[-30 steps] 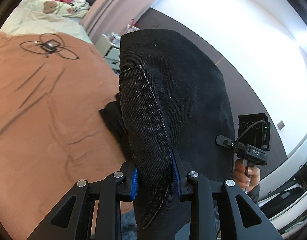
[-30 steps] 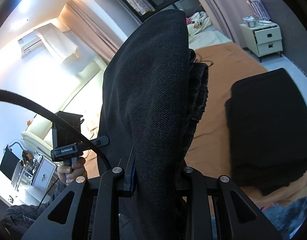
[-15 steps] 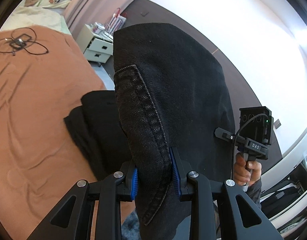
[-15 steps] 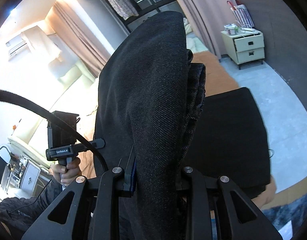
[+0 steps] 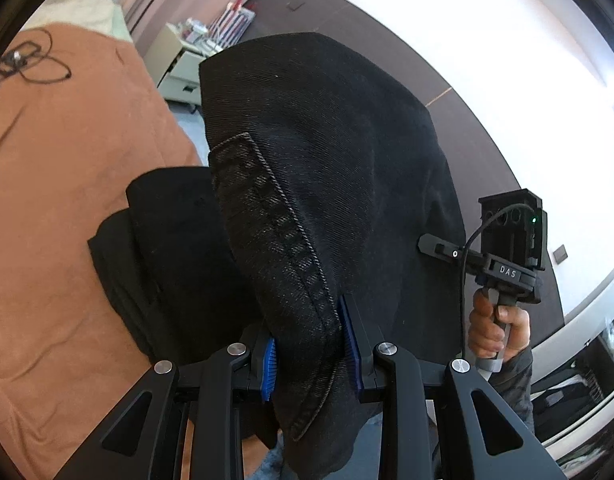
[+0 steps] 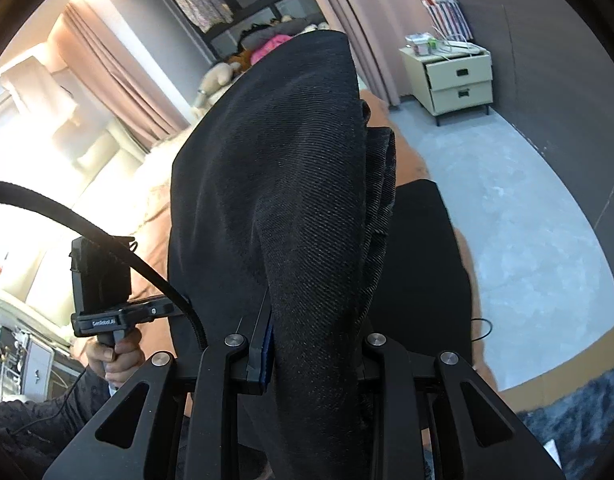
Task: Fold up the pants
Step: 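Carry the black pants bundle with both tools toward the bed edge, then lower the bundle onto the black pants stack with both tools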
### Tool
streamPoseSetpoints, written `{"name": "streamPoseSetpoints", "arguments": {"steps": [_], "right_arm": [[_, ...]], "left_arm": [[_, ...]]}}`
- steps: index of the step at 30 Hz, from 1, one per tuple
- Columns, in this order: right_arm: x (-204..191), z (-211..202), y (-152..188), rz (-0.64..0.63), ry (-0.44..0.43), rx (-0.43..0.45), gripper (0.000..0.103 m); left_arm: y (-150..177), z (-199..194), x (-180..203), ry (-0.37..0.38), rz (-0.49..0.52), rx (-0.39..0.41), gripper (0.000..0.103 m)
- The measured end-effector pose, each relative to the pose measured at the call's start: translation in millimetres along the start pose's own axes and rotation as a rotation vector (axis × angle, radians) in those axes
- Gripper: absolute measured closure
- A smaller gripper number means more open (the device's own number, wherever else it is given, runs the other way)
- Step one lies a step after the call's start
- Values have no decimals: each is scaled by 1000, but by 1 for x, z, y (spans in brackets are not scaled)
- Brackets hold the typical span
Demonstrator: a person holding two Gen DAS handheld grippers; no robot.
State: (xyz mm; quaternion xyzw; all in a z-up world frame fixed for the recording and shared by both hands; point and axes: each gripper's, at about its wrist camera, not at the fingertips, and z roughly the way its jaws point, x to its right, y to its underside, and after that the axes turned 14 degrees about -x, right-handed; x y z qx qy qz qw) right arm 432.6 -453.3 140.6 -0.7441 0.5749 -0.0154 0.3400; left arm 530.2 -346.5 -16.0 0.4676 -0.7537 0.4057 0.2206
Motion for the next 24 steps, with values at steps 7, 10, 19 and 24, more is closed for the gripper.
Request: {"name": "streamPoseSetpoints", "arguments": {"steps": [7, 10, 19, 24], "right_arm": [[-15, 18, -7, 33, 33, -52, 81], [-19, 23, -7, 48, 43, -75, 81], [-19, 28, -2, 169, 170, -112, 64], [-26, -16, 15, 253, 259, -18, 53]], "left_arm": [[-8, 8, -18, 1, -37, -15, 73], [-11, 10, -23, 0, -48, -28, 73], [-4, 5, -14, -24, -97, -55, 69], [21, -5, 6, -94, -79, -72, 52]]}}
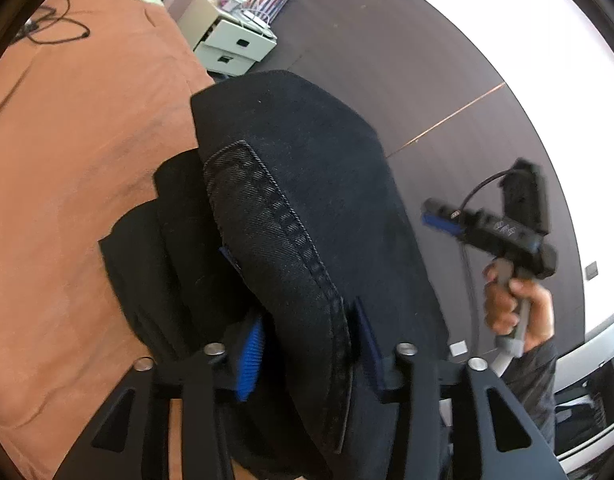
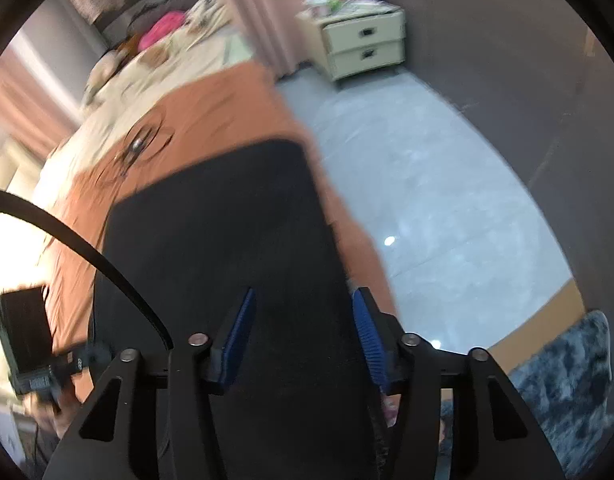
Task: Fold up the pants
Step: 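Lower the bundle onto the black pants stack with both tools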
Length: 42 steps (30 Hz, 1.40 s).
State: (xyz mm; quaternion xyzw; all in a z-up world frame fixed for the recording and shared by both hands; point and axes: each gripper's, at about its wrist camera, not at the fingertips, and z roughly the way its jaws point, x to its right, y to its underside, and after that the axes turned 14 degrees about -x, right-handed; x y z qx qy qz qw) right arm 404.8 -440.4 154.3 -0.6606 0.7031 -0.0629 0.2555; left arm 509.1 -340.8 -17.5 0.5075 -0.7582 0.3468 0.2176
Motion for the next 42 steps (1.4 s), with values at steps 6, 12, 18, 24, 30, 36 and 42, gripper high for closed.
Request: {"name": "streamPoseSetpoints", "arguments": {"steps": [6, 12, 18, 24, 30, 36, 42], "right_arm": [[-32, -55, 55, -115, 18, 91, 53], [-55, -46, 89, -157, 63, 61, 61], [-56, -20, 56, -136, 89, -19, 72], [-62, -5, 1, -82, 102, -27, 72], [-52, 16, -25, -33, 107, -64, 72], [-63, 30, -37, -11, 142, -86, 72], [-78, 24, -30, -39, 147, -121, 68]], "left_arm": [[27, -35, 18, -91, 3, 71, 49], [31, -44, 23, -149, -21, 67, 47], [23, -36, 14, -157, -53, 82, 47], [3, -32, -1, -165, -96, 111, 47], [-8, -22, -15, -212, -141, 112, 46], [-7, -23, -11, -230, -142, 90, 46], [10, -26, 15, -251, -90, 53, 46]]}}
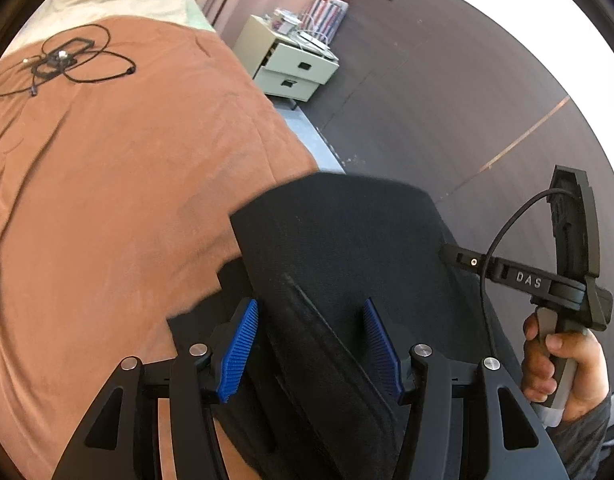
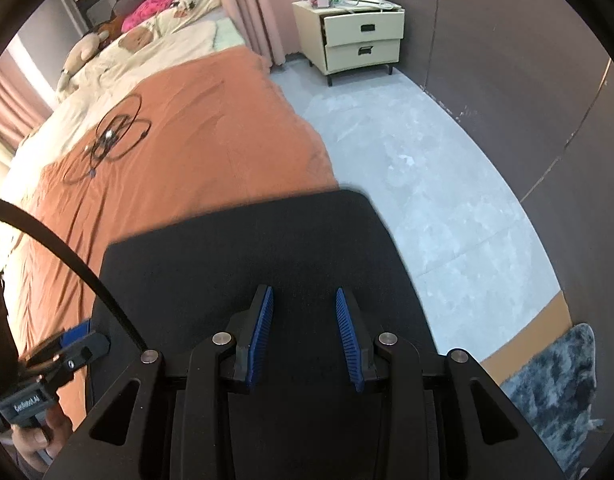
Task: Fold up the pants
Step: 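Lower the bundle onto the black pants stack with both tools, then open both tools and release the bundle onto the stack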
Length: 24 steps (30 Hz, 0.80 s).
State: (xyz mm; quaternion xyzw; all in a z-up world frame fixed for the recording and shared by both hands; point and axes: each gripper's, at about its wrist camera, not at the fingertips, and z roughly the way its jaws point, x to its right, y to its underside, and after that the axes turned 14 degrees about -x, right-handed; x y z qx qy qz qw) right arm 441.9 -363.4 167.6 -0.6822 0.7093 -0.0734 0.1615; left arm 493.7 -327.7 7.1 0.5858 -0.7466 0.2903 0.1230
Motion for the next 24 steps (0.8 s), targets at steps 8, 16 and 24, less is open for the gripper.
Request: {"name": "streamPoseSetpoints", "arguments": {"steps": [8, 16, 24], "right_arm": [[0, -17, 47, -44, 11, 16, 53], [5, -33, 95, -43, 48, 18, 50], [6, -50, 133, -12, 37, 9, 49]], "left_arm": [[36, -3, 27, -22, 35, -35, 46], [72, -5, 44, -43, 78, -59, 46], [107, -37, 55, -64, 104, -53, 46]]}}
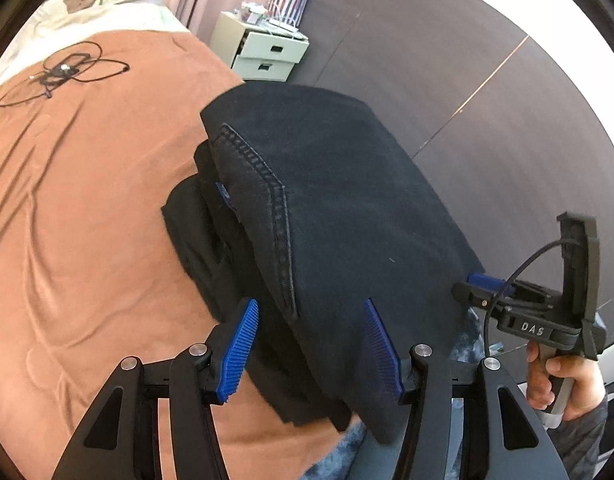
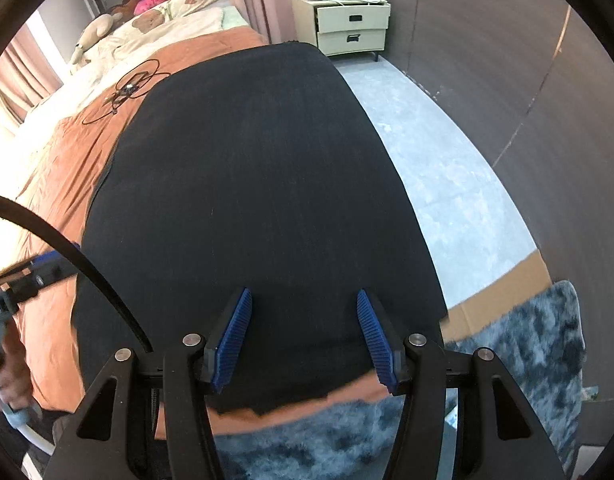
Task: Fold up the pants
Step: 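Open both tools and release the bundle onto the stack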
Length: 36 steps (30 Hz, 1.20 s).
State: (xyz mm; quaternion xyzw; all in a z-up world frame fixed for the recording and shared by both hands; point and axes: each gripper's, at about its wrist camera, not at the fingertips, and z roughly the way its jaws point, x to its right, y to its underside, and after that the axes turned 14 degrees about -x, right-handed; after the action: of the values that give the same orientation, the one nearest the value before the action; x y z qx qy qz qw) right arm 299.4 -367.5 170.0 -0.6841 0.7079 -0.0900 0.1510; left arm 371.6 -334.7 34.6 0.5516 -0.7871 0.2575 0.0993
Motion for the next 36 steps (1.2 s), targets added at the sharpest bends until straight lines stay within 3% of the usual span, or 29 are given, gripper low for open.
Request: {"name": "streamPoseSetpoints", "arguments": {"steps": [5, 6, 7, 9, 12, 14, 20, 25, 36], "right_arm": [[-6, -18, 14, 4, 3, 11, 48], [-9, -22, 16, 7, 15, 16, 40], [-12, -26, 21, 4, 21, 28, 35], [-20, -34, 25, 2, 30, 56, 24], [-30, -47, 36, 9, 16, 84, 20], [-37, -57, 41, 11, 18, 110, 16], [-63, -81, 67, -4, 32, 179, 1], [-80, -88, 97, 43, 42, 215, 0], [-131, -111, 178, 11, 14, 285, 0]], "left_arm": [[23, -32, 8, -31, 16, 32, 44], [26, -39, 9, -46, 16, 41, 42], [31, -47, 11, -52, 20, 53, 38], [42, -64, 15, -63, 39, 83, 21], [61, -90, 19, -92, 57, 131, 6], [72, -105, 18, -98, 57, 148, 2], [104, -145, 15, -119, 64, 192, 1], [139, -180, 13, -136, 75, 234, 1], [205, -266, -2, -191, 92, 345, 1]]}}
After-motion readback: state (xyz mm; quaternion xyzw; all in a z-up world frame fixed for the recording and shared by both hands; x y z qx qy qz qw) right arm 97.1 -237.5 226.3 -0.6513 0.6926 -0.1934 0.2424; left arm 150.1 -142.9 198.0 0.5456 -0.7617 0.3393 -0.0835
